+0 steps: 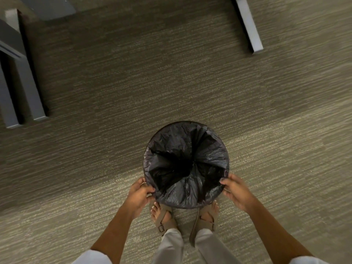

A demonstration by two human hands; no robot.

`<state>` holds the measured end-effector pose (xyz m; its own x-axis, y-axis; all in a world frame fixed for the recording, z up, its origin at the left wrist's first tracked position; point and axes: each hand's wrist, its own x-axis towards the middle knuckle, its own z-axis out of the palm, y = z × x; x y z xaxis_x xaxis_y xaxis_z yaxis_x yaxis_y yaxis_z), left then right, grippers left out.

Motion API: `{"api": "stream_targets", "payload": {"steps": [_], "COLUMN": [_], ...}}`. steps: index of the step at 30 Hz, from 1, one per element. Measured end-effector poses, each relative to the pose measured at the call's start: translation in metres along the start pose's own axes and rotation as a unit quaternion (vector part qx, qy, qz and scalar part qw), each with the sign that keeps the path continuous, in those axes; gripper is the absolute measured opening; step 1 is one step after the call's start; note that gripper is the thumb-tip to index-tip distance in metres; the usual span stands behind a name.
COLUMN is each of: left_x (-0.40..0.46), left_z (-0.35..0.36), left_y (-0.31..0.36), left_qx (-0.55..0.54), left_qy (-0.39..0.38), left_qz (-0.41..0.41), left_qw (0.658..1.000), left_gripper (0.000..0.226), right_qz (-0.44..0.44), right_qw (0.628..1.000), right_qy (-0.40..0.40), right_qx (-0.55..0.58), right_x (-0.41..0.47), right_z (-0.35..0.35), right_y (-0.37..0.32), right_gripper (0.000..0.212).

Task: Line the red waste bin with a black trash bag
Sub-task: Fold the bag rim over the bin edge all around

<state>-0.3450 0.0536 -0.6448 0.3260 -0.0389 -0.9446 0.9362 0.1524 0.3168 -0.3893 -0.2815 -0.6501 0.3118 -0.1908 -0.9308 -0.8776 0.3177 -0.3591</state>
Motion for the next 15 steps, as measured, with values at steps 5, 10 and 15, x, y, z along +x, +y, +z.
{"api": "stream_targets", "payload": {"steps": [5, 10, 15], "left_x": [0.000, 0.000, -0.003], "left_z": [0.001, 0.012, 0.052], "left_y": [0.000, 0.012, 0.047], "left_qx": [0.011, 0.038, 0.089], "left_qy": [-0.014, -0.016, -0.006], "left_qz": [0.020, 0.044, 0.079], "left_qw": [1.000, 0.998, 0.993], "left_gripper": [0.045, 0.043, 0.037], "right_qz": [-0.034, -0.087, -0.115], "right_qw": [0.997, 0.992, 0.990], "right_qy": [-0.001, 0.016, 0.041], "right_qx": [-0.076, -0.092, -0.071], "right_x": [0.000, 0.001, 0.008], "right_z": [0.000, -0.005, -0.022], "right_y": [-0.006, -0.023, -0.062], "right_gripper": [0.021, 0.019, 0.020]}}
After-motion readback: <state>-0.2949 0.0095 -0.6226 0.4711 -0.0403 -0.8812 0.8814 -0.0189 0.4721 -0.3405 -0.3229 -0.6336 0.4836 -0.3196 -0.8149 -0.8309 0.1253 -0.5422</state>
